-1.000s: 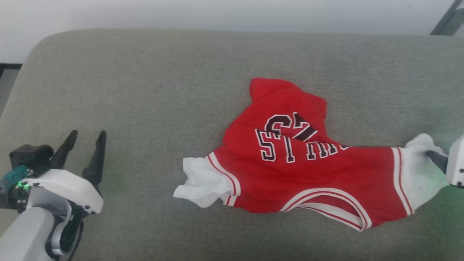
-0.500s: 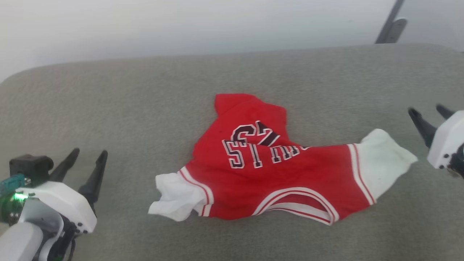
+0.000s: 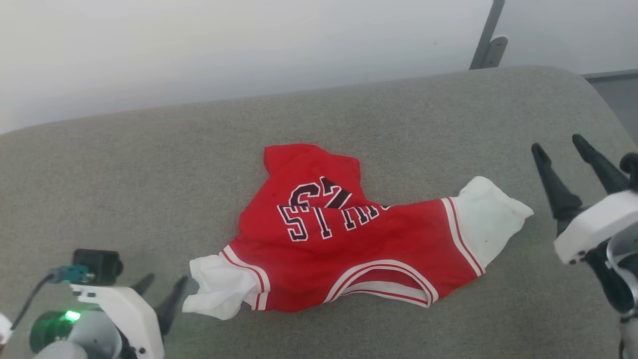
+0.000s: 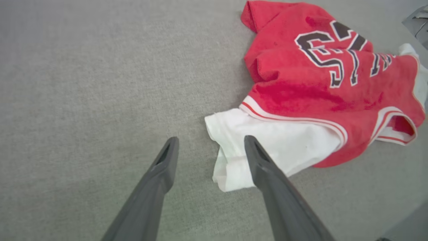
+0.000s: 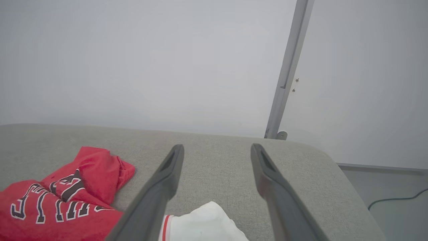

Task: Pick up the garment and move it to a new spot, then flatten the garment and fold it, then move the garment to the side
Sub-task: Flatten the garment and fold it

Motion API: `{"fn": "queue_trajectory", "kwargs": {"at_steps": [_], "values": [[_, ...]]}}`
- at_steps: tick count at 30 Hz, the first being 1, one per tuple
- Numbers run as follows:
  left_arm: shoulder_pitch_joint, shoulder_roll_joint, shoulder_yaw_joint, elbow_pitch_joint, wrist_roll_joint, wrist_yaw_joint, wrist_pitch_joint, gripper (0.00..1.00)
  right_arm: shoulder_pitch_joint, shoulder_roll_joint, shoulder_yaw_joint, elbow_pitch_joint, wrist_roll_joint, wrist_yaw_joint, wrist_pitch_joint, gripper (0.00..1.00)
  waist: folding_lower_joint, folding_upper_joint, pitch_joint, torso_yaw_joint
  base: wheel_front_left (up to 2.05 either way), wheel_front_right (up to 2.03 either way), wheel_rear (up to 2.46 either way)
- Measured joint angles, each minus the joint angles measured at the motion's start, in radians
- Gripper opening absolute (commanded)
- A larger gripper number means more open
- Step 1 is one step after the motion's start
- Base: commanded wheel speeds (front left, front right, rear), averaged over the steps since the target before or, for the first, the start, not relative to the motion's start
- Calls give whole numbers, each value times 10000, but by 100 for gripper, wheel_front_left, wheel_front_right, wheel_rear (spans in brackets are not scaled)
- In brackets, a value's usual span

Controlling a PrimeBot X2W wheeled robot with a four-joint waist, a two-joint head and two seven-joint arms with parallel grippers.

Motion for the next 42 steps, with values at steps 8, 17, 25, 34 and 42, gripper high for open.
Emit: {"fn": "queue_trajectory", "kwargs": {"at_steps": [8, 17, 25, 34, 42], "values": [[-468, -347, -656, 330, -71, 115, 1221, 100, 779, 491, -355, -986, -293, 0, -130, 100, 0, 0, 99, -177, 0, 0, 0], [-1320, -844, -1315, 1781, 171, 8, 1933, 100, 1221, 1016, -579, -1607, -360, 0, -142, 100, 0, 0, 533, -499, 0, 0, 0], [-2006, -1229, -1549, 2853, 188, -54, 2443, 100, 1385, 1064, -650, -1766, -349, 0, 38, 100, 0, 1, 955, -782, 0, 0, 0], [-2453, -1392, -1720, 3158, 86, 125, 3175, 100, 1505, 1001, -807, -1766, -270, 0, 320, 100, 0, 1, 1113, -730, 0, 0, 0], [-2519, -1175, -1776, 2477, 96, 571, 3777, 100, 1519, 1005, -899, -1808, -272, -2, 516, 100, 0, 0, 1123, -544, 0, 0, 0]]}}
